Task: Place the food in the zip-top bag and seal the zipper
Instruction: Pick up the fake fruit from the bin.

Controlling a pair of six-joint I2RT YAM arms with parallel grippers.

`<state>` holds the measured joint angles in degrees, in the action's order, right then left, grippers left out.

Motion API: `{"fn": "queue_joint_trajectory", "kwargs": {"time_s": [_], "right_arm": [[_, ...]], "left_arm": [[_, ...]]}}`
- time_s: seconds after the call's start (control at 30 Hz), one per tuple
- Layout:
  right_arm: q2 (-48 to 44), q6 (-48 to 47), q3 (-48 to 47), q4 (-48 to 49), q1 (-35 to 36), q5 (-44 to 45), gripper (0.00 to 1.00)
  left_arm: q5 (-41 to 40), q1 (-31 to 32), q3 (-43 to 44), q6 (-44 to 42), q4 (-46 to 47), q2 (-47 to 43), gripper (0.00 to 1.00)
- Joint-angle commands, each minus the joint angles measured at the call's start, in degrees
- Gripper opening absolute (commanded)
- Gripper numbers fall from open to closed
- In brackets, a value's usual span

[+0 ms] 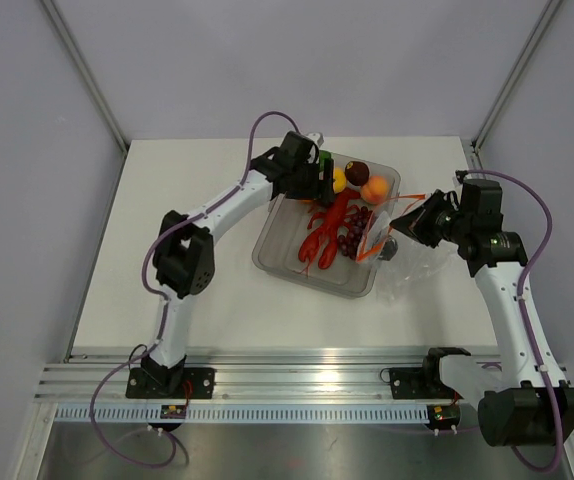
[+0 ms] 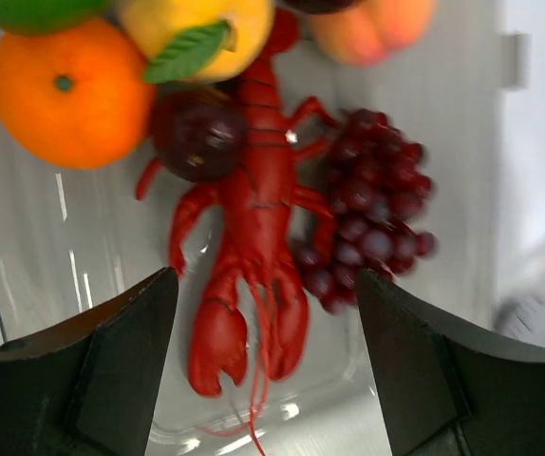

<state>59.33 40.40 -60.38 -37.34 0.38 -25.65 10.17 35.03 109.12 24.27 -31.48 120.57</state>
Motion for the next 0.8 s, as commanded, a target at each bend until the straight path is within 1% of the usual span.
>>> {"fn": "queue_joint_trajectory", "kwargs": {"time_s": [0.0,0.1,0.23,0.3,0.5,0.63,0.77], "right_arm": [[-1.3,-1.2,-1.2,-0.3,0.2,0.9,0.0],[-1.1,-1.1,-1.4,-0.3,0.3,0.3,0.0],[-1.2,-1.1,-1.8,-0.5,0.3,0.3,0.0],[-1.1,-1.1,-1.7,-0.2,0.2,0.0,0.0],[-0.7,-1.1,-1.2,0.4,0.3,-0.7,0.0],[-0.1,-0.8,-1.0,1.3,0.3,-1.3,0.0],[-0.1,-1.0,-0.5,1.6,0.3,-1.9,0.0]], "left_arm": [[-12.5,0.6,9.8,3.0,-3.3,5.1,0.78],[-13.3,0.7,14.7,4.9,-2.8,9.6,0.78],[-13.7,0.7,18.1,6.9,-2.5,13.3,0.77],[-14.6,0.7,18.7,8.8,-2.7,14.9,0.77],[-13.1,0.9,19.7,12.5,-1.9,18.4,0.76],[-14.8,1.5,18.6,15.8,0.7,19.8,0.72],[-17.3,2.2,20.4,15.7,0.8,21.2,0.69]]}}
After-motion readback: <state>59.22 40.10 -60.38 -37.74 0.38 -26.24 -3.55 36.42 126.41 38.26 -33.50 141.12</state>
